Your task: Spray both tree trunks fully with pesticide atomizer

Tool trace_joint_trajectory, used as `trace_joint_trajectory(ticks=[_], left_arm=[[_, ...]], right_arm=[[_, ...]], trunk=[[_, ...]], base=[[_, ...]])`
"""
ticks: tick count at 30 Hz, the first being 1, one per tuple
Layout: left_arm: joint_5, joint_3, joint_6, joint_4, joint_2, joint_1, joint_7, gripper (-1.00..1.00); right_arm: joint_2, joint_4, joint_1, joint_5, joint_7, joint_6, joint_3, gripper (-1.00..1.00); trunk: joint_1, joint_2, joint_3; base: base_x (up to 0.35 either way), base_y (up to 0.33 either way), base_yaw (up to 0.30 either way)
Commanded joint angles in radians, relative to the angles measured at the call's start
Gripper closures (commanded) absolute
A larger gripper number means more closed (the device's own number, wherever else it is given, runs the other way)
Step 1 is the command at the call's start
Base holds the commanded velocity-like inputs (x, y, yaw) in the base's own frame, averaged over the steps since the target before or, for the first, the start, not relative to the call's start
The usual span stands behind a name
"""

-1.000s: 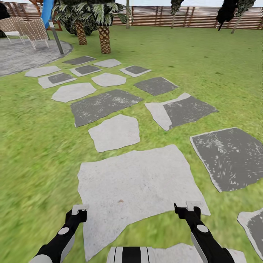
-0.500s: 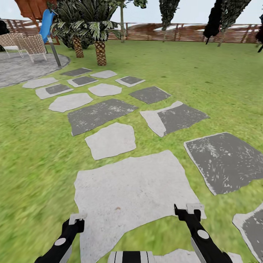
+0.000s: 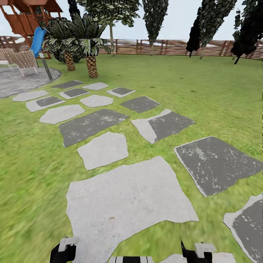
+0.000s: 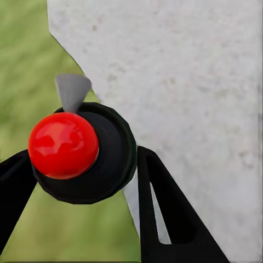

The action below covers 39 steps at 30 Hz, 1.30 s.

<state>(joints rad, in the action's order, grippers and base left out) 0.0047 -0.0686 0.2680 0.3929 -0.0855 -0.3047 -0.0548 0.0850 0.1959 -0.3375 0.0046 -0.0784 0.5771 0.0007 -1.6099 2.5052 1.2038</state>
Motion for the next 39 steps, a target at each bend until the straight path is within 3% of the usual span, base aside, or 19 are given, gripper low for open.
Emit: trace_joint_trajectory(ticks=[1, 5, 22, 28, 39], left_arm=[[0.001, 0.000, 0.009, -0.001, 0.000, 0.007, -0.001, 1.00], [0.007, 0.001, 0.043, -0.002, 0.002, 0.025, -0.002, 1.00], [0.006, -0.002, 0.057, -0.002, 0.000, 0.029, -0.002, 1.00], [0.006, -0.002, 0.057, -0.002, 0.000, 0.029, -0.002, 1.00], [0.006, -0.002, 0.057, -0.002, 0.000, 0.029, -0.002, 1.00]], right_arm=[[-0.003, -0.015, 0.000, 0.000, 0.000, 0.008, 0.001, -1.00], [-0.005, -0.037, 0.000, -0.003, -0.001, 0.021, 0.000, -1.00], [-0.005, -0.038, 0.000, -0.005, -0.003, 0.024, -0.001, -1.00], [-0.005, -0.039, 0.000, -0.005, -0.003, 0.023, -0.001, -1.00], [-0.007, -0.039, 0.000, -0.005, -0.003, 0.023, -0.001, -1.00]], trunk=[[0.000, 0.000, -0.005], [0.002, -0.001, -0.020], [0.010, -0.005, -0.086], [0.033, -0.047, -0.105], [0.075, -0.124, -0.139]], base=[[0.000, 0.000, -0.067], [0.000, 0.000, -0.012], [0.000, 0.000, 0.000], [0.000, 0.000, -0.053], [0.000, 0.000, -0.250]])
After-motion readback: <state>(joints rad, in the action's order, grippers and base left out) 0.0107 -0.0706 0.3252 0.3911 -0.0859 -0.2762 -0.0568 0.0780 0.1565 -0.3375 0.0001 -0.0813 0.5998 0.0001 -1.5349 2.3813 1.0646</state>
